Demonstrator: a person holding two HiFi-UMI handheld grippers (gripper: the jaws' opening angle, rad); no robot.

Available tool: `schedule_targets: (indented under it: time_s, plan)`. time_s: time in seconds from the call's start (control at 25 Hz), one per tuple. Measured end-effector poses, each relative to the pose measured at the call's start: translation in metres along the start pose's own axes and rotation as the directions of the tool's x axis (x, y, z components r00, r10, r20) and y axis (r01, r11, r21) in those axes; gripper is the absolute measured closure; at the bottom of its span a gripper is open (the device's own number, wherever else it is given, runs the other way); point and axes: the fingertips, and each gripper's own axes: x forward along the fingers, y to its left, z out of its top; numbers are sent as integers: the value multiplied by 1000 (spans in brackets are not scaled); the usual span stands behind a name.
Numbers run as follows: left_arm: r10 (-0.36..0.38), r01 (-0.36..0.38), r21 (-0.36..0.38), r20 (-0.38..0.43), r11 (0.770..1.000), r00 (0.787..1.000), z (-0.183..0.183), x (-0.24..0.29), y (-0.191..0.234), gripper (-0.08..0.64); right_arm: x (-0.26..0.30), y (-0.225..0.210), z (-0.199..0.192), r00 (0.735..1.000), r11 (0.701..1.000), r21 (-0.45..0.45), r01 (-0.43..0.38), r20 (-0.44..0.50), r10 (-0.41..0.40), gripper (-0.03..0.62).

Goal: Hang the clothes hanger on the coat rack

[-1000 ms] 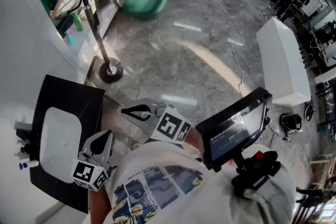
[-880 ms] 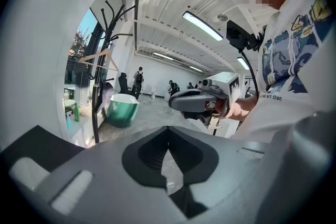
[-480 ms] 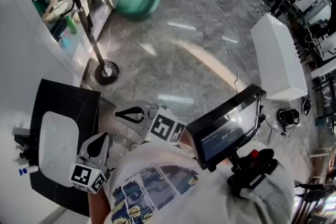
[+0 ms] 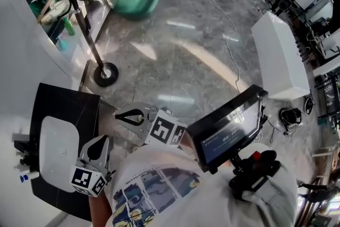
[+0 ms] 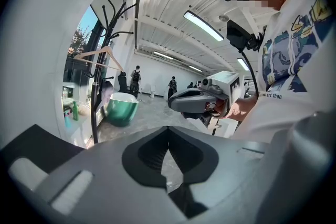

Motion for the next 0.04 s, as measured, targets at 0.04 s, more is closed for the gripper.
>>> schedule_targets:
  time_s: [0.04]
  plan:
    - [0,0,-1,0,1000,1000,0,1,1,557,0,-1,0,1000,1000,-2,-1,-2,1,592]
